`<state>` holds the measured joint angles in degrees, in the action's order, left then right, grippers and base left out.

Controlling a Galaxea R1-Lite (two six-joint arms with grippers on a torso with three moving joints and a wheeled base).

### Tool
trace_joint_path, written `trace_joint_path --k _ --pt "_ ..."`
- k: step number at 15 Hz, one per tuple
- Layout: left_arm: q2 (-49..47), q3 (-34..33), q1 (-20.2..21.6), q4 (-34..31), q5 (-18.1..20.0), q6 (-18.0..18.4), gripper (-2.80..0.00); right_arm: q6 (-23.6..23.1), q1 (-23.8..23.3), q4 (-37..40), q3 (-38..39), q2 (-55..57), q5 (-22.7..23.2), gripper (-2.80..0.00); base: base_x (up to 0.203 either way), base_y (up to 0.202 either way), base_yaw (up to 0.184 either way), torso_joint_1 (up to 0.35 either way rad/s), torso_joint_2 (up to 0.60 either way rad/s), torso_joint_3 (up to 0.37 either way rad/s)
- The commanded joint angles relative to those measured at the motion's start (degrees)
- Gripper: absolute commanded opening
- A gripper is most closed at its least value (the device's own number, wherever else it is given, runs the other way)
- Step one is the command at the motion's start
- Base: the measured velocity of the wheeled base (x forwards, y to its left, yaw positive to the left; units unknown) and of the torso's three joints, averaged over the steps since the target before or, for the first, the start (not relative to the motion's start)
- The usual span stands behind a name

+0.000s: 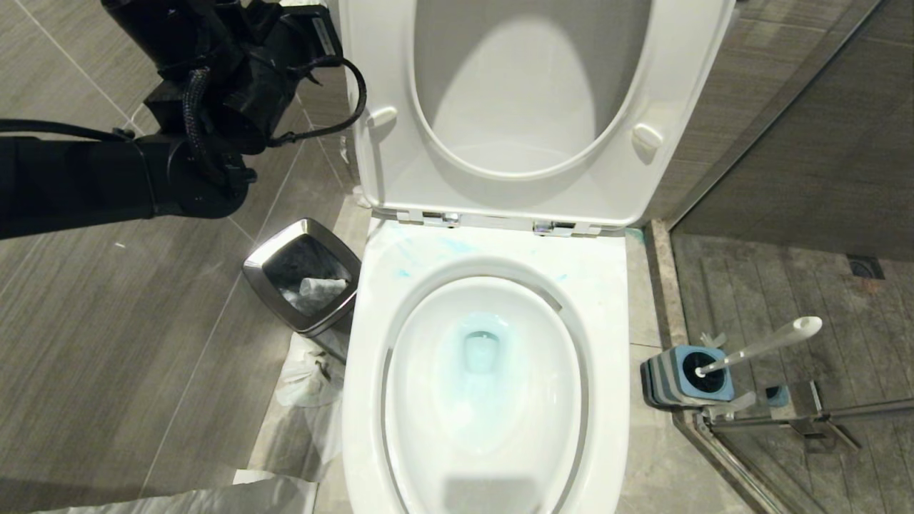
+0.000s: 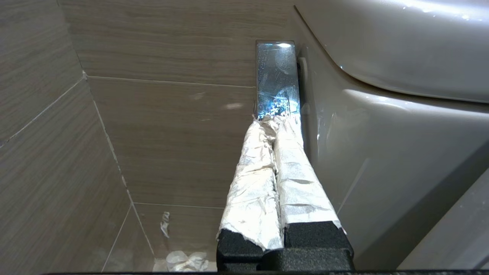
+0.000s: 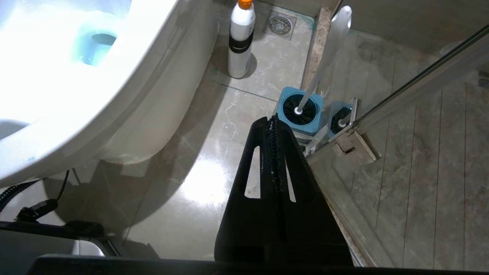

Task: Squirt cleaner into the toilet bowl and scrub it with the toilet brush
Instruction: Flush the toilet

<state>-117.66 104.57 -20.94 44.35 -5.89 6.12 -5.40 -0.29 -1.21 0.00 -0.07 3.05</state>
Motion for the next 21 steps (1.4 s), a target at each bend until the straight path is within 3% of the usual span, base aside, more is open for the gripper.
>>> trace_joint_path --k 1,21 --pt "-0.3 -0.1 -0.2 0.3 0.0 0.0 -2.80 0.0 0.0 0.0 0.7 0.0 0.0 -2.80 0.000 0.000 0.000 0.000 0.00 0.000" --pt "0.2 0.1 -1.0 0.2 0.3 -0.3 -2.80 0.0 0.0 0.0 0.7 0.0 0.0 -2.80 0.000 0.000 0.000 0.000 0.00 0.000"
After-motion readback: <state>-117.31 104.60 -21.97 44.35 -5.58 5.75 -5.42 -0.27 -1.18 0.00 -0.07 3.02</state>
